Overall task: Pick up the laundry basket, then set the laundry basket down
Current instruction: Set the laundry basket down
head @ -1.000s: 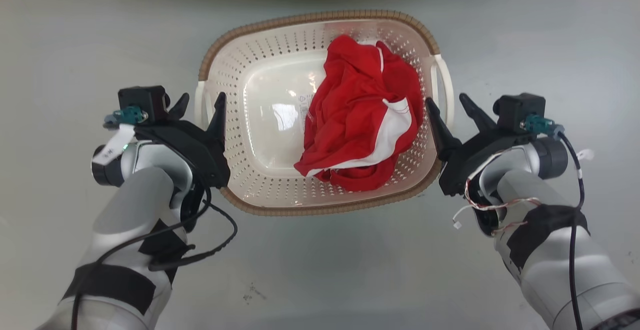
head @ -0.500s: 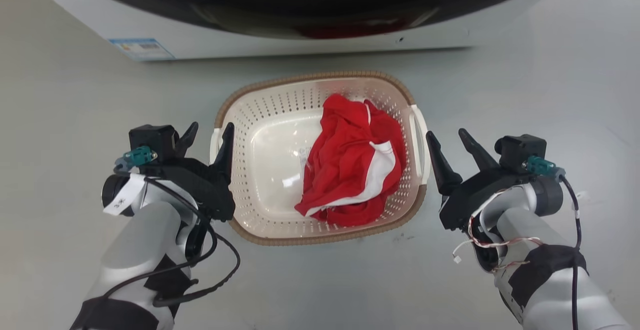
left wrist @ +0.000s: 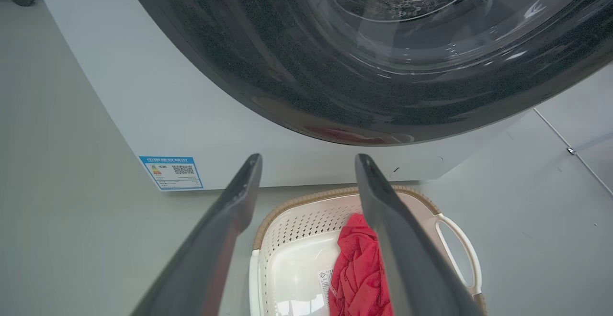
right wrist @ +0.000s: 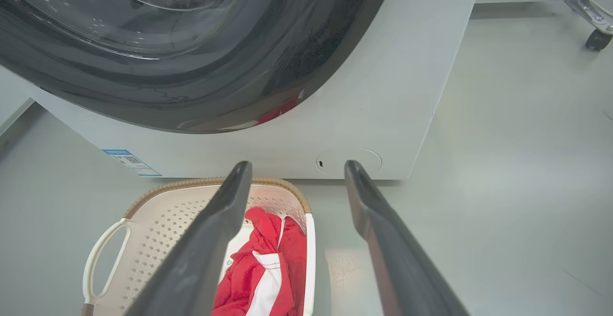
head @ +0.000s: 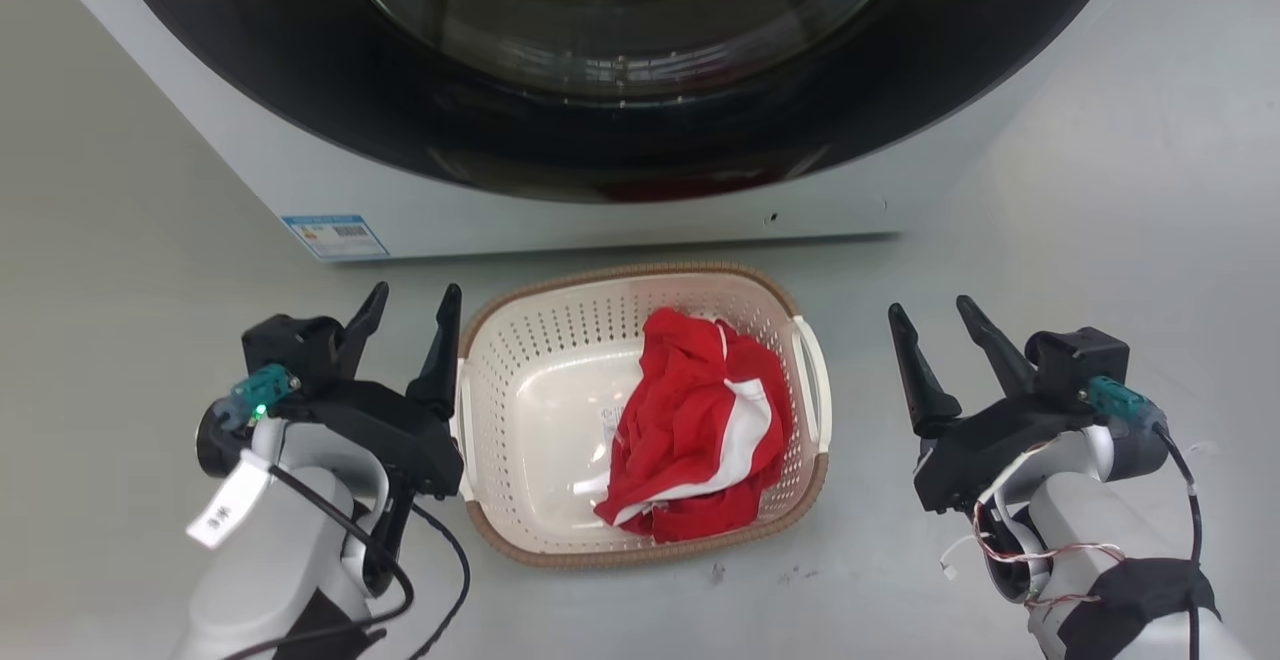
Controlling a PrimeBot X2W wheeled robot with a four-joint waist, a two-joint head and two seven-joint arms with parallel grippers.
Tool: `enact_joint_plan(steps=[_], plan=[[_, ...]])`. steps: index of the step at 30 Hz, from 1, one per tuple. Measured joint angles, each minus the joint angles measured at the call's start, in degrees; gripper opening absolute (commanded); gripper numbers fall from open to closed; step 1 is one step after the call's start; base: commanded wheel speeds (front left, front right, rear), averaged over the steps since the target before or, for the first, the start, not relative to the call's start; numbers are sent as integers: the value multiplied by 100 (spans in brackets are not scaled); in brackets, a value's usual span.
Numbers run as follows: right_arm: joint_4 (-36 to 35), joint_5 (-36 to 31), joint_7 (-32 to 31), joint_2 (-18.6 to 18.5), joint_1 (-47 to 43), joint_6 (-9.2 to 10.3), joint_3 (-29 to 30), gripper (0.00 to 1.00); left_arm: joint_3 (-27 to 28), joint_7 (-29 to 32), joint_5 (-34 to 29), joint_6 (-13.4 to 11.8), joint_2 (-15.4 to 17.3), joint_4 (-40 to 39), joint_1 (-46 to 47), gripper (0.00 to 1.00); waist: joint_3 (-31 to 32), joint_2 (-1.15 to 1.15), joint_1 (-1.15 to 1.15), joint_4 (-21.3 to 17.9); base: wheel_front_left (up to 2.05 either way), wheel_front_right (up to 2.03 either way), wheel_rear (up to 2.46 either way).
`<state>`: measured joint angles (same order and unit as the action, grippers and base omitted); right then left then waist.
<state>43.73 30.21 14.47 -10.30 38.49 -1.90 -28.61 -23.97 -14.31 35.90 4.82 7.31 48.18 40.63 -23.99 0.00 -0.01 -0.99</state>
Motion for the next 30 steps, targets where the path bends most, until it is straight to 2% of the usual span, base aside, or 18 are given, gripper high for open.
enact_joint_plan(steps=[11, 17, 30], plan=[[-1315, -259, 7, -237, -978, 399, 280, 100, 141, -1, -547, -582, 271, -1556, -1072, 100, 763, 0, 0, 7, 0, 0, 0], [-1907, -422, 7, -290, -1505, 543, 360, 100, 226, -1, -778, -847, 396, -2391, -1795, 100, 1135, 0, 0, -2, 0, 0, 0], [-2626, -503, 7, -404, -2644, 701, 566, 100, 349, -1, -894, -1089, 482, -3412, -3143, 100, 1806, 0, 1, -25, 0, 0, 0]])
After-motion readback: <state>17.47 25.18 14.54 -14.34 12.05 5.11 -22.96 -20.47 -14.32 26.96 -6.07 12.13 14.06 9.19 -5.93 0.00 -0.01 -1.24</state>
